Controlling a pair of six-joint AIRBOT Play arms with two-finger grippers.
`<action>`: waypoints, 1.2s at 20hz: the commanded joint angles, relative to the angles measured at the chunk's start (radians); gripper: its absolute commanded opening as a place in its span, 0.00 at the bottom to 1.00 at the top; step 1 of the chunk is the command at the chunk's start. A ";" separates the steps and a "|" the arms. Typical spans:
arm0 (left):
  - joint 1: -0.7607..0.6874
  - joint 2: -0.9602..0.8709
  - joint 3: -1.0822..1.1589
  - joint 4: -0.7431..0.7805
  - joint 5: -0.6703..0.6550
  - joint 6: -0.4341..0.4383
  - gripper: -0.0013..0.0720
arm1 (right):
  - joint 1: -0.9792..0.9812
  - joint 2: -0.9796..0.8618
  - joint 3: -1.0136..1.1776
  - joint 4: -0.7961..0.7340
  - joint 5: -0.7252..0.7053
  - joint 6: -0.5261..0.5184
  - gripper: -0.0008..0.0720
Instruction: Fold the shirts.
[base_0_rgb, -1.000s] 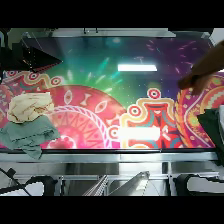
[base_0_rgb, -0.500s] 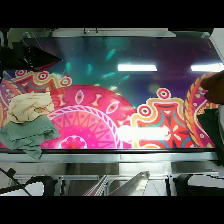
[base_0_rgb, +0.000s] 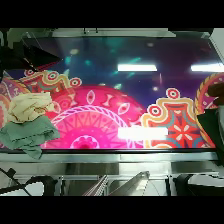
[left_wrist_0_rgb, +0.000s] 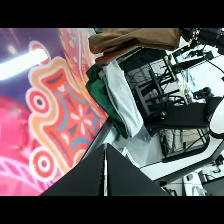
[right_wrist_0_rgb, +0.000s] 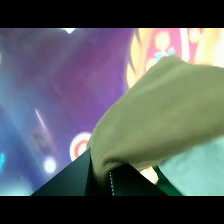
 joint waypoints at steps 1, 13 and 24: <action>0.000 -0.001 0.000 0.000 -0.023 -0.001 0.03 | -0.029 0.024 0.003 -0.062 0.124 0.073 0.04; 0.000 -0.001 0.000 0.000 -0.042 0.000 0.04 | -0.035 0.148 -0.376 -0.681 0.328 0.119 0.04; 0.000 -0.001 0.000 0.000 -0.083 0.000 0.04 | -0.035 0.182 -0.817 -0.927 0.290 0.140 0.83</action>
